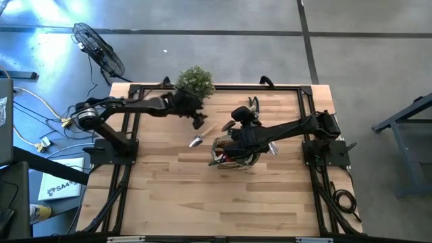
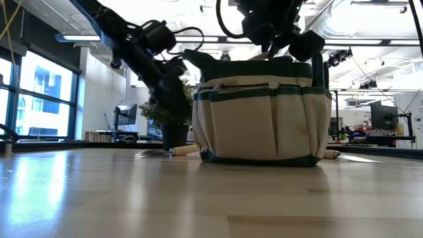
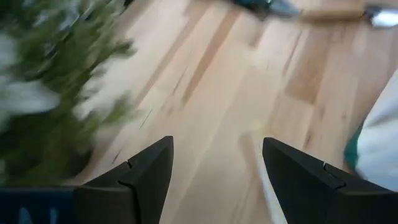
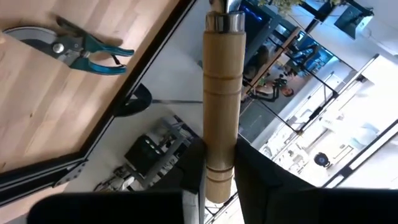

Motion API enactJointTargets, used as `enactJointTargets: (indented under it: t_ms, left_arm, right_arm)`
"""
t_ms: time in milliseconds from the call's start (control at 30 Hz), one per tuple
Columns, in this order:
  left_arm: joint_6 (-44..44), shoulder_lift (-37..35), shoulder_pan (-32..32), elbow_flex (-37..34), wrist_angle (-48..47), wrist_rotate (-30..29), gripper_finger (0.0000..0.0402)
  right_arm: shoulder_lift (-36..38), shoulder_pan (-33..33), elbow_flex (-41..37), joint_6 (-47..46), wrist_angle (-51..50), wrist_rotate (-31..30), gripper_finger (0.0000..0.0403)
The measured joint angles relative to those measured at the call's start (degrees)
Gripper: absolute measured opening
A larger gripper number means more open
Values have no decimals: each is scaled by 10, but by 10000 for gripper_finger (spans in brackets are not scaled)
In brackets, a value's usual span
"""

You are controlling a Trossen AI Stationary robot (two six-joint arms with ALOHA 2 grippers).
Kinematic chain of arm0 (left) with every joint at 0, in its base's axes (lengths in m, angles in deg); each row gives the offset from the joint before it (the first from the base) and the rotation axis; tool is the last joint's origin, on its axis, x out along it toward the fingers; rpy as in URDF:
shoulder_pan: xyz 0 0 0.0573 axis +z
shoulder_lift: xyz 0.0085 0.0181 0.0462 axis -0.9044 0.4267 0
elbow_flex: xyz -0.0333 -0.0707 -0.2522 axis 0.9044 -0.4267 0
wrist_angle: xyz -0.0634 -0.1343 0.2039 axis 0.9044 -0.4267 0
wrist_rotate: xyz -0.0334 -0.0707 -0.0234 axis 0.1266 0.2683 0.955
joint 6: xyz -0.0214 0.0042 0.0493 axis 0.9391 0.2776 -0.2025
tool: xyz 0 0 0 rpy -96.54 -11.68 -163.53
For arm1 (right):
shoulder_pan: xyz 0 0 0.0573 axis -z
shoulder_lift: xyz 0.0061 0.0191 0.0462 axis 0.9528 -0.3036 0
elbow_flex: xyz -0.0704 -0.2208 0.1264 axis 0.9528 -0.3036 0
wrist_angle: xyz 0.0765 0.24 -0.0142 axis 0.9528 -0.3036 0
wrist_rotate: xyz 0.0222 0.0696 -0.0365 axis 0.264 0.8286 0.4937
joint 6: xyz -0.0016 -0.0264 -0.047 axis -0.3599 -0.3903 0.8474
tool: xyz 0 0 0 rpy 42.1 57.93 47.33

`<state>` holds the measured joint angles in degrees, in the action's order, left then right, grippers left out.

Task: Pick & Place Garden tools in Gardening bag
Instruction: Put the bottom right brown trowel into the green bag

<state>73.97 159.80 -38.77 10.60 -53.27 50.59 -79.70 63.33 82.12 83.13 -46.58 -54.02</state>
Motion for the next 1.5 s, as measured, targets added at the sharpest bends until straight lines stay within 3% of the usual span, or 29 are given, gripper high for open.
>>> enactJointTargets:
  t_ms: [233,700,967,1233,1500]
  left_arm:
    - [0,71,-64,23,26,9,239]
    - [61,85,-182,24,52,167,239]
    - [107,85,-224,24,84,175,239]
    - [156,85,-287,24,151,190,239]
    - [191,84,-341,24,192,225,239]
  right_arm:
    - [0,-21,0,-17,0,0,45]
    - [0,-50,0,-87,0,7,45]
    - [0,-71,0,-95,0,8,45]
    - [0,-110,0,-165,-1,12,45]
    - [0,-146,0,-168,15,-53,45]
